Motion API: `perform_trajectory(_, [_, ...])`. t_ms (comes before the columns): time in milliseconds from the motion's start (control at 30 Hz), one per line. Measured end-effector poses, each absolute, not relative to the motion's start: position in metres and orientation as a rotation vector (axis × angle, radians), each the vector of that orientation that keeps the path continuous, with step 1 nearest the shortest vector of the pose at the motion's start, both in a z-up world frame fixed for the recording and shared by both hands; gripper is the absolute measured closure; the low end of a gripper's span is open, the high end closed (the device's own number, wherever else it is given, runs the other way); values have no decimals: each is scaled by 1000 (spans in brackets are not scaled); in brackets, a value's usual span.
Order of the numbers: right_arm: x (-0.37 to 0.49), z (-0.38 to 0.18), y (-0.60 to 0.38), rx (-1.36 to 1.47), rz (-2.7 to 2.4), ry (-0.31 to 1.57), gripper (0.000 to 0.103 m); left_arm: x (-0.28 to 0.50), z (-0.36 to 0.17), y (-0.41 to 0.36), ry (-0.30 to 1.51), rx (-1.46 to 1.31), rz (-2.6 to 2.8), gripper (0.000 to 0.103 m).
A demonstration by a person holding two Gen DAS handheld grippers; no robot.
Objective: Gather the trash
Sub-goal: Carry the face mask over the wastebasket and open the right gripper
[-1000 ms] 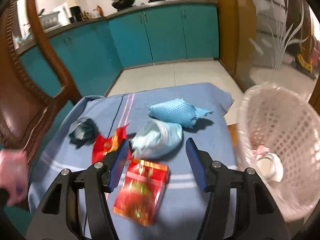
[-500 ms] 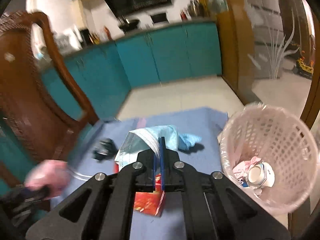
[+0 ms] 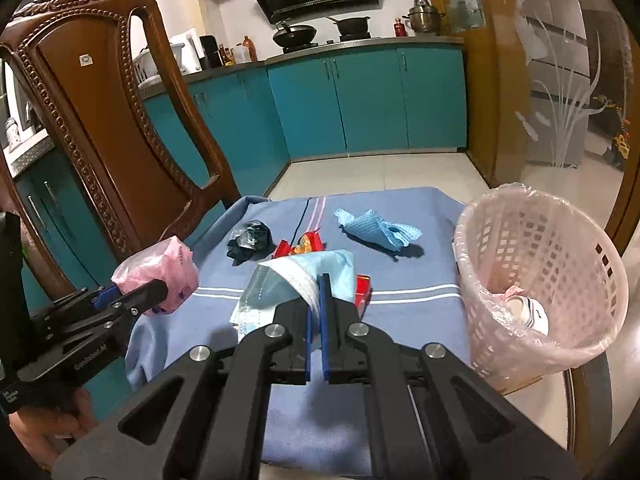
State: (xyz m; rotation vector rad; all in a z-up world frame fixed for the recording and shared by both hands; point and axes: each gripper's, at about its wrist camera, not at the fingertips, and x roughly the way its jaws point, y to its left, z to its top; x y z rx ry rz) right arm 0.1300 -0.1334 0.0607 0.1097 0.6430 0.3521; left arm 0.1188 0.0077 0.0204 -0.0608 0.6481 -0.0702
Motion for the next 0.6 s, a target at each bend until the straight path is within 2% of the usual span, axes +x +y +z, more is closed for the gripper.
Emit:
perform_trajectory(500, [132,56,-129,90,359,661,99,120,20,6,653,-55,-66,73])
perform_trajectory(600, [132,68,-145,136,312,591,99,120,20,7,655,-59,-65,73])
